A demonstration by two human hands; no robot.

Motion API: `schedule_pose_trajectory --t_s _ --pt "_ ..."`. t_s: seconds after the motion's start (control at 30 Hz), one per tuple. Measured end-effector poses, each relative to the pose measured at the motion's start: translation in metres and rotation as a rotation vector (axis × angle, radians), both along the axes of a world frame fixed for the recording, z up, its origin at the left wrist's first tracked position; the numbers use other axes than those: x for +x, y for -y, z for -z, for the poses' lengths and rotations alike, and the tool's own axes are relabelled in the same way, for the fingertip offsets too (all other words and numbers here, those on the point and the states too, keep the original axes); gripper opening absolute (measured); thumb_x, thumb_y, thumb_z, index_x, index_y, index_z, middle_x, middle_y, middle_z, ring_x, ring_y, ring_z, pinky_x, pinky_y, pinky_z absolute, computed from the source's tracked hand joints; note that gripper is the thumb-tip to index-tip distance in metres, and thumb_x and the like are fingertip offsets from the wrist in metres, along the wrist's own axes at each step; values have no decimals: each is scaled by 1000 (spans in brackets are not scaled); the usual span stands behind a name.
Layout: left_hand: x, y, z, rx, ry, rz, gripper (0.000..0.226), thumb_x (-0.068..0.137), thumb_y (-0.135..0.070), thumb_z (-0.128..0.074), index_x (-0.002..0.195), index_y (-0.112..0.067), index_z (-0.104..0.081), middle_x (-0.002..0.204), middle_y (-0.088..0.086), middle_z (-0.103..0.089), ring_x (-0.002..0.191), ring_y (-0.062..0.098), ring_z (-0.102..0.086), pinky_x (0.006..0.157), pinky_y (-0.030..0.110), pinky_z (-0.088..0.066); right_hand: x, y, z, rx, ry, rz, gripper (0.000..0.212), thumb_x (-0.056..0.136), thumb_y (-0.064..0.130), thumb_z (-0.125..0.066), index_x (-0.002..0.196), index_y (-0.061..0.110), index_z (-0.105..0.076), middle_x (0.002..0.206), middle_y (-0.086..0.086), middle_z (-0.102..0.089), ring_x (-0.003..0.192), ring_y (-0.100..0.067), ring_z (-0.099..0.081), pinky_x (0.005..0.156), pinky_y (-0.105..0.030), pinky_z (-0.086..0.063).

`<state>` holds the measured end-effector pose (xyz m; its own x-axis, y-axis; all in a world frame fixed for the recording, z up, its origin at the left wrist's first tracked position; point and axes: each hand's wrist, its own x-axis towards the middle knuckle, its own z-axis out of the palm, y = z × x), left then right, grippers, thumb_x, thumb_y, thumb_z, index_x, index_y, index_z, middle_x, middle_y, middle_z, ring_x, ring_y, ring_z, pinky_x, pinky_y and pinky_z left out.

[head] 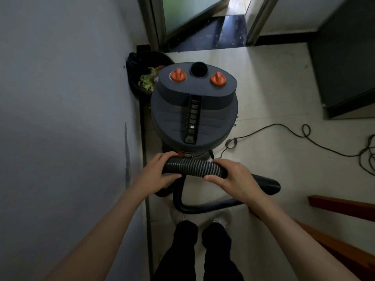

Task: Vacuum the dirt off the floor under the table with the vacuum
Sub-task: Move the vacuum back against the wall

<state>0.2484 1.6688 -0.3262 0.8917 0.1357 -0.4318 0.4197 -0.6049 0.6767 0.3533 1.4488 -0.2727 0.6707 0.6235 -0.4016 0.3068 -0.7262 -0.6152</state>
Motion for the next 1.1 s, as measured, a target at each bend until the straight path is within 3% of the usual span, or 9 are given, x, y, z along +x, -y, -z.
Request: schedule_pose_trajectory --t_s 0.17,0.23,0.33,0.47,0.6,0.7,0.83,0.97,1.1 --pt "6 -6 10 60 17 -1 53 82 -23 -69 128 -20 -44 122 3 -46 113 19 -47 95 31 -39 13 -2 11 -19 -149 -44 45 84 45 -65 123 25 -56 103 10 -61 95 -10 -58 84 -29 -50" --pt "6 -20 17 63 -18 -44 52 81 -20 -70 127 -17 -45 122 5 -46 113 21 -47 93 31 -38 14 13 27 -89 -190 -80 43 85 46 -63 123 28 -53 100 15 -58 93 -6 -57 83 -27 -50" --pt "9 -43 34 95 -95 -65 55 81 -18 -70 130 -14 -44 127 10 -44 116 26 -47 99 40 -40 15 39 59 -186 -221 -30 45 85 48 -62 121 23 -52 102 9 -58 92 -8 -57 83 -32 -52" --pt "15 -47 67 189 -196 -39 59 83 -14 -68 135 -12 -41 137 16 -38 123 32 -42 105 45 -36 3 32 95 -116 -208 109 39 87 44 -61 115 18 -52 97 5 -56 89 -11 -56 75 -27 -50" --pt "23 -27 77 371 9 109 63 78 -33 -71 135 -18 -46 134 16 -45 125 36 -40 99 60 -35 -10 9 120 -42 -214 228 32 88 43 -61 109 21 -53 94 6 -55 87 -11 -55 68 -22 -41" --pt "29 -10 74 479 196 144 54 73 -43 -69 120 -19 -58 118 16 -55 115 38 -51 89 67 -40 -5 -9 131 -24 -149 209 39 88 45 -60 115 18 -57 102 5 -53 99 -16 -51 81 -28 -42" --pt "36 -3 75 571 233 63 44 76 -45 -60 108 -15 -65 108 13 -57 106 34 -52 88 64 -41 6 -30 136 -47 -110 219 50 86 45 -63 126 16 -53 122 -5 -46 117 -20 -40 100 -35 -37" --pt "30 4 80 618 286 56 42 80 -44 -51 105 -15 -67 104 10 -59 104 28 -47 96 63 -38 5 -32 140 -26 -47 237 46 85 40 -66 121 15 -54 116 -7 -48 111 -24 -45 97 -37 -40" --pt "30 11 82 648 290 -5 34 78 -38 -64 100 -13 -70 96 9 -62 99 26 -45 91 59 -42 6 -35 142 -25 39 278 40 81 36 -71 110 11 -60 109 -9 -52 105 -27 -48 91 -40 -44"
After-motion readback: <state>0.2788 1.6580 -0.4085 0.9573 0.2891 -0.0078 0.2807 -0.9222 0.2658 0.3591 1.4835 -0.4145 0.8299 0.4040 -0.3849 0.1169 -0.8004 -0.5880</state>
